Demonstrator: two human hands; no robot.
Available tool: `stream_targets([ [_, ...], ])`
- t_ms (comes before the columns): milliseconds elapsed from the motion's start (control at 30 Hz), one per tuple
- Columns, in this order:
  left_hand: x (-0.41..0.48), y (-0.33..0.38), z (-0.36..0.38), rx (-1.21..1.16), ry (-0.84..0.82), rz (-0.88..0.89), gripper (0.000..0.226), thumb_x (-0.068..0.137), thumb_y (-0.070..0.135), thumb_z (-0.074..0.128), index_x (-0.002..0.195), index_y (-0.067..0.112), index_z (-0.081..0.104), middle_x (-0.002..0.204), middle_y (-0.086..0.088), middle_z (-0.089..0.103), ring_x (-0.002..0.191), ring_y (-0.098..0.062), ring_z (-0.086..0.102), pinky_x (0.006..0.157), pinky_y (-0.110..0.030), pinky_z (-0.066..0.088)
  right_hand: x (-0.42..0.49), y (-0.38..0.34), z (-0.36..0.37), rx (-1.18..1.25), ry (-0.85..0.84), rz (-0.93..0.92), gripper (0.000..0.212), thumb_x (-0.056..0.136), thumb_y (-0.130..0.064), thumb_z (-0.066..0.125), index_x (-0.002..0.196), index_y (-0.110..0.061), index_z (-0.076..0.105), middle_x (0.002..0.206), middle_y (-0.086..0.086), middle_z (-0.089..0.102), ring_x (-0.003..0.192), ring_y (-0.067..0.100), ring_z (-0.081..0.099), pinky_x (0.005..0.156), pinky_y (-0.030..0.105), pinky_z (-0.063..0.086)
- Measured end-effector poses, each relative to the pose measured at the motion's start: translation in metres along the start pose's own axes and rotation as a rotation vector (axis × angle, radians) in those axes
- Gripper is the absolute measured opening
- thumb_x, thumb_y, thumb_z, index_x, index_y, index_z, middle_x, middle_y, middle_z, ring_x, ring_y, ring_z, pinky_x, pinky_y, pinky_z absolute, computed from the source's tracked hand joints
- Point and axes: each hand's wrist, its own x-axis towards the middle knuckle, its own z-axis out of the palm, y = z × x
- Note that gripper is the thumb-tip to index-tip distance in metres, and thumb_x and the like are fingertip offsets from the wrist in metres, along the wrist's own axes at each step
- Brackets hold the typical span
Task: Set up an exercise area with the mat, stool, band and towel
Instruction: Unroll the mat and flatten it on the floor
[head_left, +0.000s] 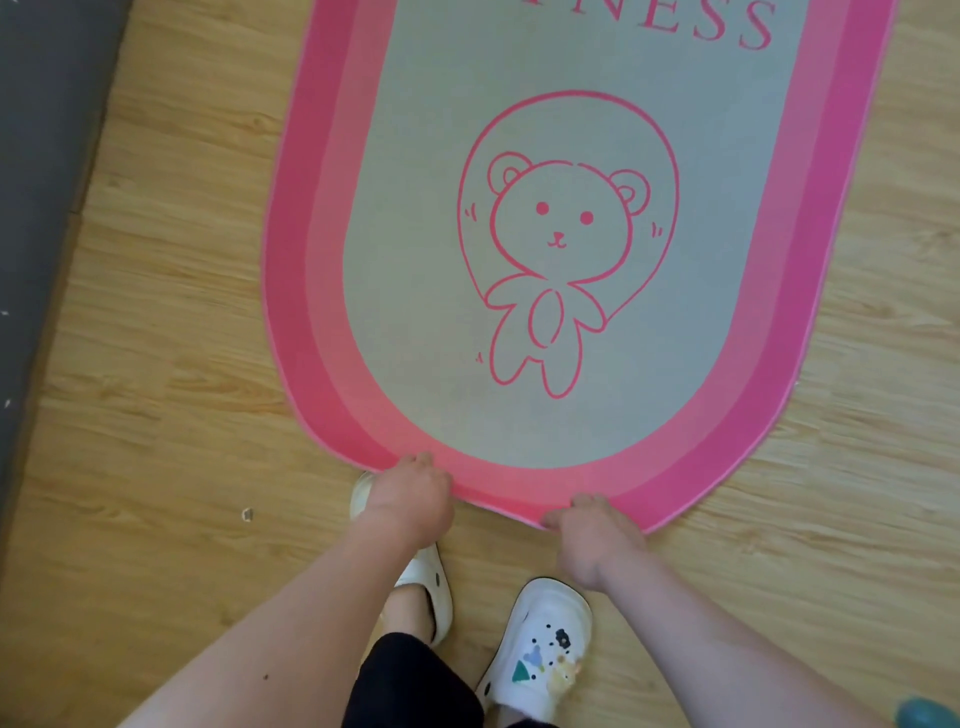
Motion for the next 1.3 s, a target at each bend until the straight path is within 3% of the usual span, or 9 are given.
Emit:
stream_targets([
  [200,0.026,-0.007,0.025,-0.024,0.013,0.013,0.029,0.091,0.012,0.042,0.111,0.012,0.064,0.114,-0.009,0.057,0.106,-0.029,0.058,0.083,-0.037,0.046,0.033,-0.004,0.013,0.004,-0.083,-0.024,0.053,0.085,-0.001,0.044,0.128,-0.026,0.062,0.133,0.006,0.059,0.123,0.028,0.053,0.101,0.038,0.047],
  [367,0.052,-0.014,0.068,0.005,0.031,0.036,0.025,0.088,0.009,0.048,0.111,0.013,0.057,0.116,-0.007,0.056,0.108,-0.026,0.054,0.074,-0.033,0.042,0.07,-0.011,0.054,0.024,-0.114,-0.031,0.052,0.083,0.002,0.045,0.126,-0.02,0.064,0.126,0.007,0.064,0.115,0.027,0.061,0.095,0.037,0.051],
  [467,0.058,-0.016,0.091,-0.012,0.25,0.094,0.039,0.081,0.006,0.056,0.118,0.015,0.049,0.123,-0.007,0.047,0.112,-0.027,0.047,0.075,-0.036,0.043,0.08,-0.012,0.072,-0.025,0.031,-0.031,0.049,0.083,0.004,0.045,0.125,-0.015,0.061,0.125,0.01,0.058,0.116,0.03,0.056,0.091,0.037,0.048],
  [567,0.07,-0.02,0.106,0.012,0.419,0.177,0.087,0.07,0.011,0.072,0.145,0.023,0.031,0.154,-0.012,0.022,0.14,-0.031,0.023,0.106,-0.048,0.03,0.093,-0.019,0.087,-0.1,0.392,-0.067,0.04,0.077,0.004,0.056,0.112,-0.012,0.062,0.113,0.011,0.054,0.106,0.032,0.053,0.08,0.039,0.046],
  [667,0.085,-0.023,0.102,0.094,0.337,0.168,0.122,0.068,0.031,0.08,0.151,0.032,-0.009,0.158,-0.009,-0.018,0.146,-0.029,-0.014,0.114,-0.056,0.007,0.108,-0.024,0.095,-0.15,0.663,-0.075,0.06,0.053,-0.003,0.078,0.109,-0.017,0.064,0.108,0.014,0.057,0.096,0.032,0.055,0.083,0.045,0.048],
  [733,0.094,-0.024,0.098,0.165,0.317,0.164,0.134,0.064,0.04,0.082,0.146,0.035,-0.023,0.155,-0.009,-0.03,0.144,-0.031,-0.022,0.113,-0.061,0.005,0.117,-0.025,0.099,-0.148,0.632,-0.071,0.088,0.055,-0.012,0.082,0.137,-0.022,0.051,0.138,0.019,0.046,0.116,0.036,0.049,0.101,0.055,0.039],
  [800,0.099,-0.024,0.097,0.195,0.301,0.176,0.139,0.061,0.045,0.082,0.141,0.036,-0.032,0.15,-0.009,-0.038,0.142,-0.033,-0.027,0.111,-0.064,0.004,0.122,-0.026,0.098,-0.199,0.616,-0.061,0.106,0.061,-0.023,0.085,0.151,-0.027,0.029,0.157,0.02,0.022,0.127,0.036,0.042,0.109,0.061,0.027],
  [1100,0.103,-0.023,0.099,0.194,0.313,0.194,0.132,0.063,0.041,0.074,0.142,0.035,-0.031,0.148,-0.01,-0.042,0.139,-0.035,-0.032,0.108,-0.069,0.002,0.127,-0.033,0.087,-0.276,0.609,-0.051,0.124,0.068,-0.05,0.078,0.156,-0.017,-0.003,0.161,0.018,-0.011,0.137,0.035,0.026,0.112,0.066,0.009],
  [1300,0.104,-0.026,0.098,0.204,0.3,0.207,0.13,0.065,0.041,0.072,0.141,0.033,-0.032,0.147,-0.01,-0.043,0.138,-0.035,-0.035,0.107,-0.069,0.001,0.128,-0.031,0.086,-0.245,0.577,-0.065,0.131,0.062,-0.066,0.074,0.156,-0.016,-0.003,0.161,0.017,-0.013,0.139,0.035,0.023,0.112,0.066,0.007],
])
